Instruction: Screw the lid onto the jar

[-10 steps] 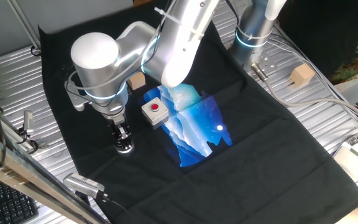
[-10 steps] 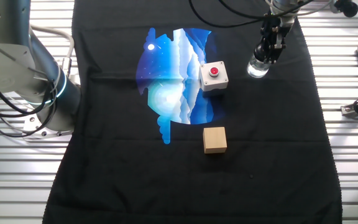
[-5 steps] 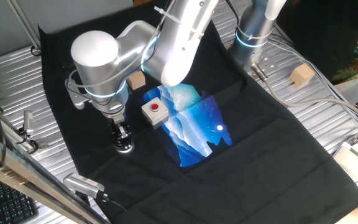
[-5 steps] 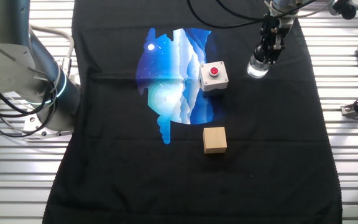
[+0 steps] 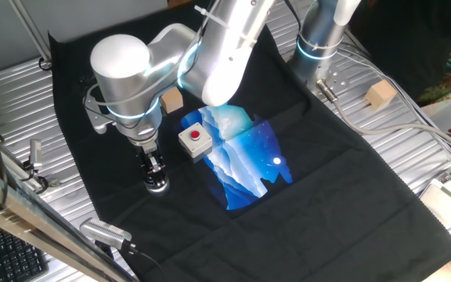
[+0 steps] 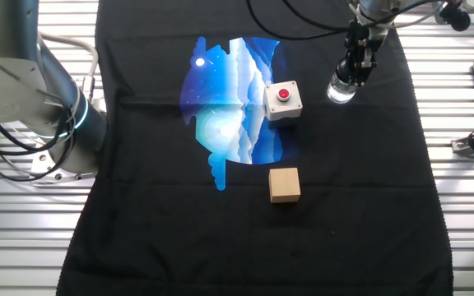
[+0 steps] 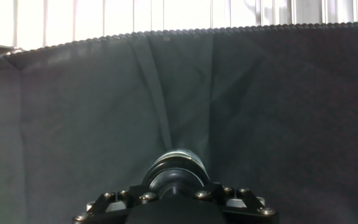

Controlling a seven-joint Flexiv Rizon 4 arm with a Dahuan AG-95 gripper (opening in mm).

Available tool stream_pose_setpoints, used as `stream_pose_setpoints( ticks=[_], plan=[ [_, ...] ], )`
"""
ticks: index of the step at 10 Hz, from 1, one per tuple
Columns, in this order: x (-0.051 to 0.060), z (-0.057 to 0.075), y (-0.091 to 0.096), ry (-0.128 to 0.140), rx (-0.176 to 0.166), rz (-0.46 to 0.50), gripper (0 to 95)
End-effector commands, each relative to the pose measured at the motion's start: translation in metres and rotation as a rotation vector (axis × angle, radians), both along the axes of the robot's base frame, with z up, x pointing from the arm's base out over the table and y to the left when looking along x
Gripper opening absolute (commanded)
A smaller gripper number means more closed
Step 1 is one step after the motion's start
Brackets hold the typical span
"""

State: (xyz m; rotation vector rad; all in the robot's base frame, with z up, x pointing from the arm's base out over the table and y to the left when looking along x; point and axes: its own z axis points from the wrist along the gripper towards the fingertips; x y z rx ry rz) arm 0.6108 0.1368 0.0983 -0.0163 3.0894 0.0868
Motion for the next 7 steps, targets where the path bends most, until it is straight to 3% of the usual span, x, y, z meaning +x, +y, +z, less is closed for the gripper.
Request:
stream_pose_setpoints(
  ticks=[1,3,5,6,7],
  plan=[
    [0.0011,-0.0019,0.0003,-0.003,0.000,-0.002,0.0],
    [0.0010,-0.0020,0.0002,0.011,-0.012,0.003,0.0],
    [0.0010,-0.0020,0.0002,-0.003,0.000,0.004,0.0],
    [0.0010,-0.0020,0.0002,0.009,-0.024,0.011,0.0],
    [0.0010,-0.0020,0.0002,0.015,-0.028,0.016,0.0]
  ],
)
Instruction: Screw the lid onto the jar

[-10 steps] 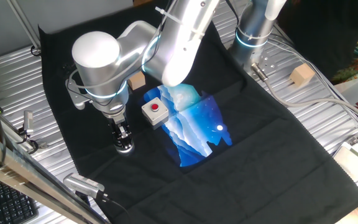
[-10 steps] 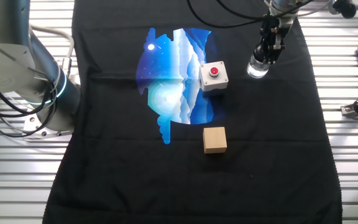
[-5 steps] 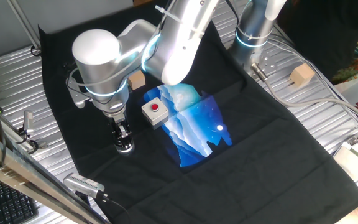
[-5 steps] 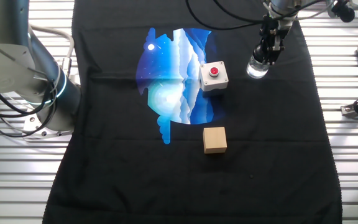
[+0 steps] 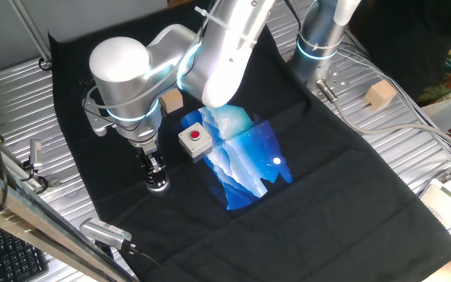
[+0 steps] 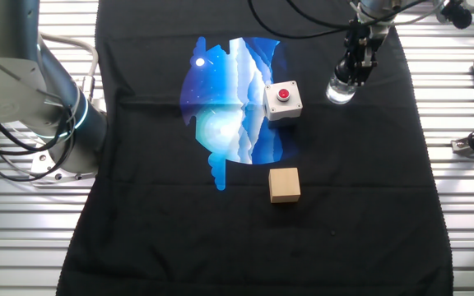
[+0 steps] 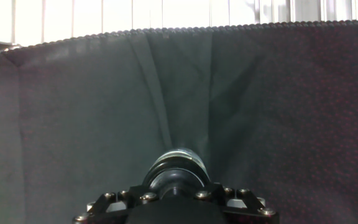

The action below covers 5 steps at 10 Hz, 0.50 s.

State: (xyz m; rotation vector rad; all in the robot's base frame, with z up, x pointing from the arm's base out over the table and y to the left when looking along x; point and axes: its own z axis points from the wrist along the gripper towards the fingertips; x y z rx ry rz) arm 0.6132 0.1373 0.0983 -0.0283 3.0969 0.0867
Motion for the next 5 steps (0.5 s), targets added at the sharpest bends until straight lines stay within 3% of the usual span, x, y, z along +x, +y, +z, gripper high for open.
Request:
stream_pose_setpoints(
  ticks=[1,2,4,5],
  plan=[
    [-0.0014,-0.0020,-0.0003,0.008,-0.030,0.009,0.0],
    [-0.0015,-0.0018,-0.0001,-0.004,0.002,0.001,0.0],
    [-0.0014,-0.0017,0.0000,-0.006,0.004,-0.002,0.0],
    [-0.0014,-0.0018,-0.0001,0.004,-0.015,0.001,0.0]
  ],
)
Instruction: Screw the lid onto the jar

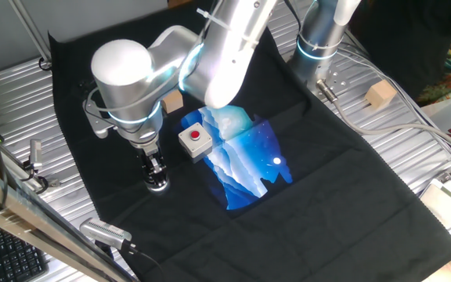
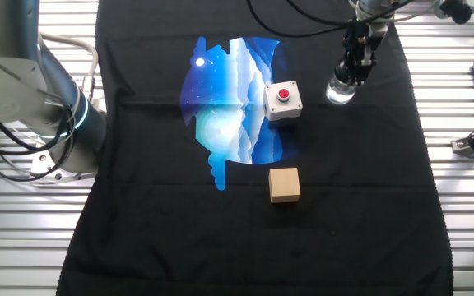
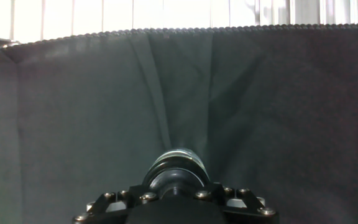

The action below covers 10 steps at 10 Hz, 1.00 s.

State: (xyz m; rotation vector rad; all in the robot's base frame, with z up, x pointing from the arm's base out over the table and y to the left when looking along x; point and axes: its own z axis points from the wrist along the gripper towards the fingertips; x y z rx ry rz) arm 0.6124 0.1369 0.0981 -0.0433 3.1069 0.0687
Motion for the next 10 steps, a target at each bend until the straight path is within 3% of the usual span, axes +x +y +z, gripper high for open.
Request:
stream_pose_setpoints(
  ticks=[1,4,6,10],
  plan=[
    [-0.0007,-0.0018,0.0001,0.002,-0.024,0.003,0.0],
    [-0.0005,-0.0019,0.0000,-0.008,-0.017,-0.004,0.0],
    [-0.0005,-0.0019,0.0000,0.009,-0.034,-0.002,0.0],
    [-0.0005,-0.0019,0.0001,-0.003,-0.027,-0.008,0.0]
  ],
)
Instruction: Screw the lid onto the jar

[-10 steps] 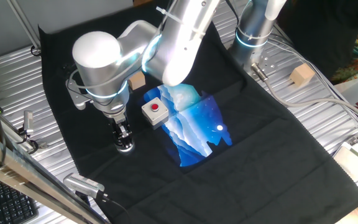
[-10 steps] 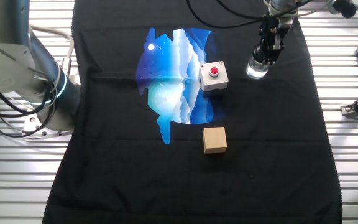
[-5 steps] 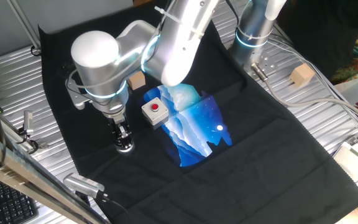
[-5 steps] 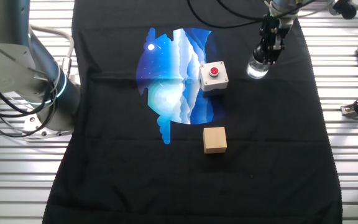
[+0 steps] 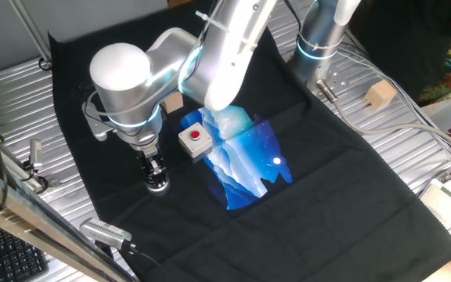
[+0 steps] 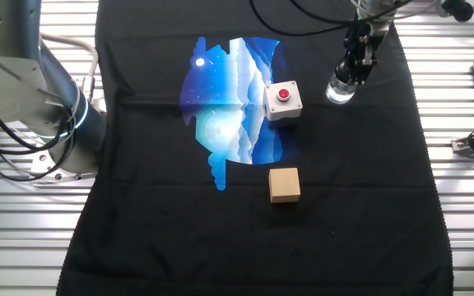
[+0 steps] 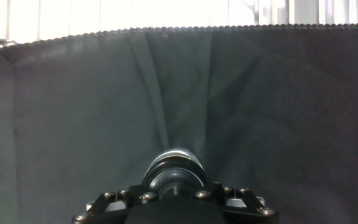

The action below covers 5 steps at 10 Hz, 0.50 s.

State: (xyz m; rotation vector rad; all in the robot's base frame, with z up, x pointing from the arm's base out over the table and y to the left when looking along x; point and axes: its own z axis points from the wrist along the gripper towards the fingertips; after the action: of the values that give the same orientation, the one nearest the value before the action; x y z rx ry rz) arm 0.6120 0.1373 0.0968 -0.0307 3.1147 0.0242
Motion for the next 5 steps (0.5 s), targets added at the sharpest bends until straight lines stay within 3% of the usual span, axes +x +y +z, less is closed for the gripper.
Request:
stream_pose_setpoints(
  ticks=[1,5],
  plan=[
    [-0.0002,-0.0006,-0.0003,-0.002,-0.026,0.008,0.0],
    [0.0000,-0.0006,-0.0004,-0.022,0.013,-0.034,0.0]
  ],
)
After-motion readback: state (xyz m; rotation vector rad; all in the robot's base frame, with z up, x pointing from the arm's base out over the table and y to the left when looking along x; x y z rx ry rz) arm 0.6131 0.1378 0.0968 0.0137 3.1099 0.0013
